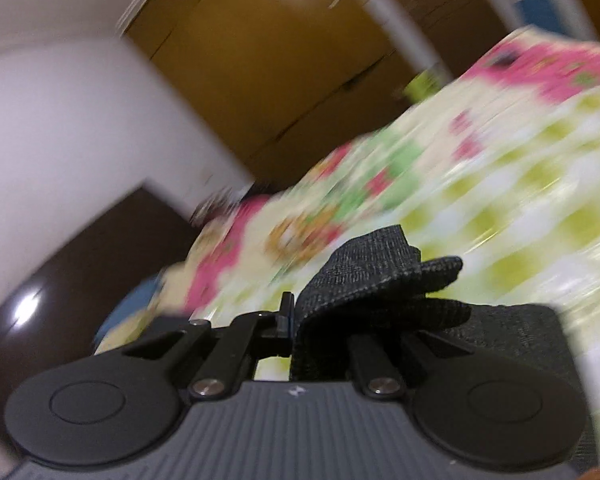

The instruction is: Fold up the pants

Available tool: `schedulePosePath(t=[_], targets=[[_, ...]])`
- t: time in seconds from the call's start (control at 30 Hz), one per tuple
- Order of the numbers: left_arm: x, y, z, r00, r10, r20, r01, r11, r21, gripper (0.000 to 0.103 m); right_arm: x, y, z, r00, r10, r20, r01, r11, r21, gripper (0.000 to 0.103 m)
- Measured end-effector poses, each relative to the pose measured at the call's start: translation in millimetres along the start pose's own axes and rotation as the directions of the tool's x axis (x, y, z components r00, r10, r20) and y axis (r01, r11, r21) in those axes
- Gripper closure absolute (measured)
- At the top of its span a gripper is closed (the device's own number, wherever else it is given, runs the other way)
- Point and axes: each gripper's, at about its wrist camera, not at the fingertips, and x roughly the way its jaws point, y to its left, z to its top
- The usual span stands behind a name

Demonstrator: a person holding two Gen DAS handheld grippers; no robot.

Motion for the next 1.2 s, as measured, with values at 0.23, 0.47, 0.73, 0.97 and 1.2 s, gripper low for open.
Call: schedulePosePath(t=[0.23, 0.47, 0.73, 0.97, 1.2], targets=[[-16.7, 56.2, -39.2, 0.999, 0.050, -0.018, -0.052, 0.988, -0.146, 0.019, 87.8, 81.4, -75.4, 0.973, 0.091, -0.214, -0.112, 0.990, -0.088, 0.096], [-31.0, 96.7, -45.1, 0.997, 0.047, 0.068, -0.030, 0.970, -0.240, 0.018, 126.7, 126.8, -120.9, 0.941, 0.081, -0.330, -0.145, 0.974, -0.175, 0.096], [-30.6, 125.4, -75.4, 0.998, 0.063, 0.017, -0.054, 0.950, -0.307, 0.018, 152.5, 168.5, -163.1, 0.934, 0.009, -0.356, -0.157, 0.907, -0.390, 0.095], [-29.1, 130.9, -95.1, 1.000, 0.017, 0.002, -0.015, 0.936, -0.352, 0.018, 162.4, 203.9, -206.9, 0.927, -0.122, -0.356, -0.188, 0.669, -0.719, 0.086], [-31.8, 136.1, -99.8, 1.000, 0.009, 0.011, -0.004, 0.930, -0.368, 0.018, 159.4, 216.3, -241.0, 0.930, -0.168, -0.328, -0.226, 0.446, -0.866, 0.066]])
